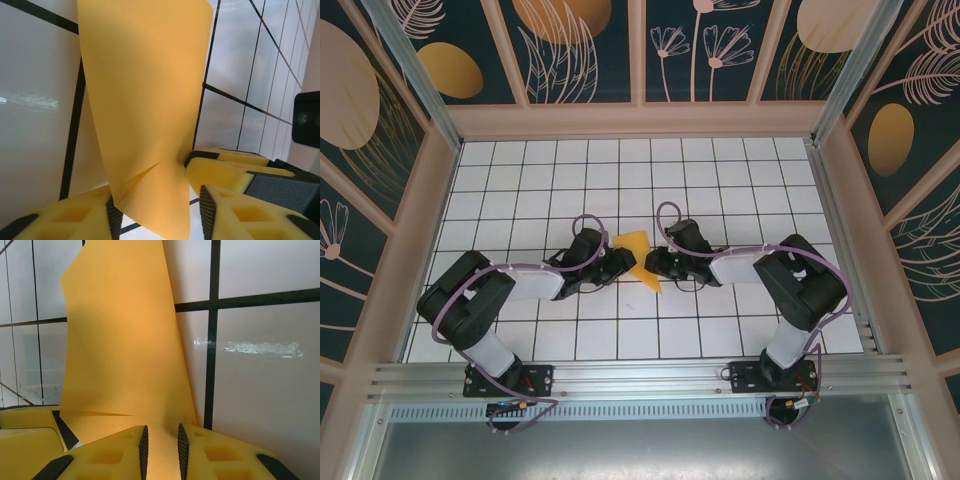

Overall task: Fold a paper plane with a square sheet of paper (pick it up from the middle)
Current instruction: Fold the wing for the fifth time at the center of the table.

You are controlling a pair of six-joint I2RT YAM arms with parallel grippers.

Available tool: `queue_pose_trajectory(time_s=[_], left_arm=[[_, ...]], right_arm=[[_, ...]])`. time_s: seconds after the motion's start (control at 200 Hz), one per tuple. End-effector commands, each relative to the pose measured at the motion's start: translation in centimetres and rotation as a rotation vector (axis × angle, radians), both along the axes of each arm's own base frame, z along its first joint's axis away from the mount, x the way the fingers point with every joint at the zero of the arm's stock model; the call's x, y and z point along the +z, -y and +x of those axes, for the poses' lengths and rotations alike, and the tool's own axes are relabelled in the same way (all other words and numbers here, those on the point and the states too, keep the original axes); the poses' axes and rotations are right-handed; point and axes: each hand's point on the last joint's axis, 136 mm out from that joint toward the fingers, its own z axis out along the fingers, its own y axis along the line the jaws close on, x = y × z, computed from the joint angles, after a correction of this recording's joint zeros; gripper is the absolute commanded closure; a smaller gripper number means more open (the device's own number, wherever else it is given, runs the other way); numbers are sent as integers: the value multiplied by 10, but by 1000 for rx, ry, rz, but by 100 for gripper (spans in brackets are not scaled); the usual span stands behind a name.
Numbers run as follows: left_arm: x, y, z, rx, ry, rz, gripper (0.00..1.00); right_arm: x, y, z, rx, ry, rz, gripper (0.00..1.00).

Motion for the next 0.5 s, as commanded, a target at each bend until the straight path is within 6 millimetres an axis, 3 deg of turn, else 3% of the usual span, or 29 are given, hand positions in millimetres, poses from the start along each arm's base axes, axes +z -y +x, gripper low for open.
queue_pose_trajectory(time_s=[0.0,0.125,0.355,0.495], left_arm=[[7,9,3,-17,22,-33,61],[3,6,3,-9,18,-21,72],[-1,-3,5,26,25,22,97],[6,-11,6,55,53,42,100]], right_arm=[[-15,13,-18,12,-63,-43,72],[1,12,-12,26,-4,-32,66],[45,18,6,13,169,-55,47],[72,30,16,-14,292,-91,37]])
